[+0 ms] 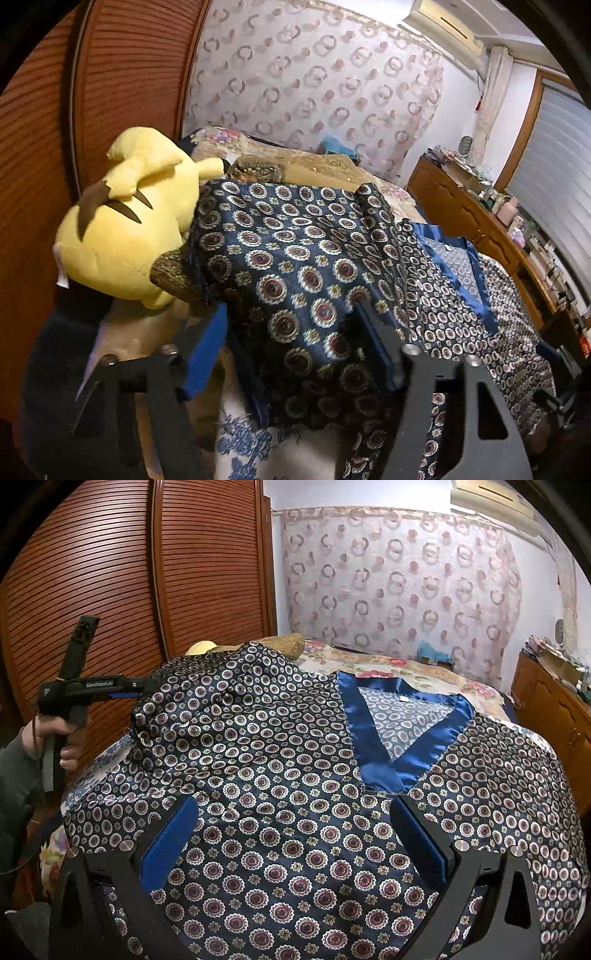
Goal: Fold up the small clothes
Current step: 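Fold the lifted side panel inward over the shirt body, open left gripper, then move the right gripper over the opposite side panel of the top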
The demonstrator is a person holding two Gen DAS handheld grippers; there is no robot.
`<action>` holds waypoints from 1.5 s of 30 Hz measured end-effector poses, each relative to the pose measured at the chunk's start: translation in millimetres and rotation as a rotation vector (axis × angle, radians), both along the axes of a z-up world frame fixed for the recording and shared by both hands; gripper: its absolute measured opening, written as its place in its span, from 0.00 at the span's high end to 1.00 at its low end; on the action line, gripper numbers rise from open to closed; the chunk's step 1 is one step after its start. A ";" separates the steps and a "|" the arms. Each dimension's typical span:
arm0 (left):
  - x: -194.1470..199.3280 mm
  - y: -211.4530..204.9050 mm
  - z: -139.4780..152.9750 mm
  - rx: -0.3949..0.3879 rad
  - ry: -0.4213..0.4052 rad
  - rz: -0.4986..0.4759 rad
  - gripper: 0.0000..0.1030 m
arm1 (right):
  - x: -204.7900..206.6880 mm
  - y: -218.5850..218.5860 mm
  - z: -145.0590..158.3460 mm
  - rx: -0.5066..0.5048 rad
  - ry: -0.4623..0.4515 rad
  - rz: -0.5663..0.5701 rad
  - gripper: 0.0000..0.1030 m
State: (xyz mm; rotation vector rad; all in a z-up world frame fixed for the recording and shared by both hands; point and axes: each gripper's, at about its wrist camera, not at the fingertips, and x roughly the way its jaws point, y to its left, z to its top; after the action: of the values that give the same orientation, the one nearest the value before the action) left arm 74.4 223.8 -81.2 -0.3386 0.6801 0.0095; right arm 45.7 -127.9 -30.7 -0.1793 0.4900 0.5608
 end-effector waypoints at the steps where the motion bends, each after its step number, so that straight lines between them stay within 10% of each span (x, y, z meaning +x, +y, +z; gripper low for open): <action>1: 1.0 0.0 -0.8 -0.004 0.001 -0.006 0.52 | 0.4 0.3 -1.1 0.000 0.004 0.000 0.00; 6: -1.8 -3.6 3.9 0.039 -0.006 -0.015 0.91 | 1.3 2.9 -5.5 -0.006 0.018 0.002 0.00; 28: 15.9 -111.8 80.6 0.188 -0.150 -0.228 0.97 | -1.0 -26.5 -3.5 0.039 0.022 -0.042 0.00; 34: 10.8 -132.2 82.7 0.189 -0.141 -0.260 0.65 | -1.4 -35.5 -5.2 0.050 0.031 -0.054 0.00; 45: -10.3 -116.3 52.5 0.209 -0.076 -0.208 0.35 | 0.8 -48.1 -3.4 0.063 0.033 -0.077 0.00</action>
State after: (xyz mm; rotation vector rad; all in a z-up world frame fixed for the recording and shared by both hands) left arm 64.1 107.5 -28.7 -0.0663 0.6303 -0.1294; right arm 46.6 -176.0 -34.0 -0.0905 0.5088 0.5040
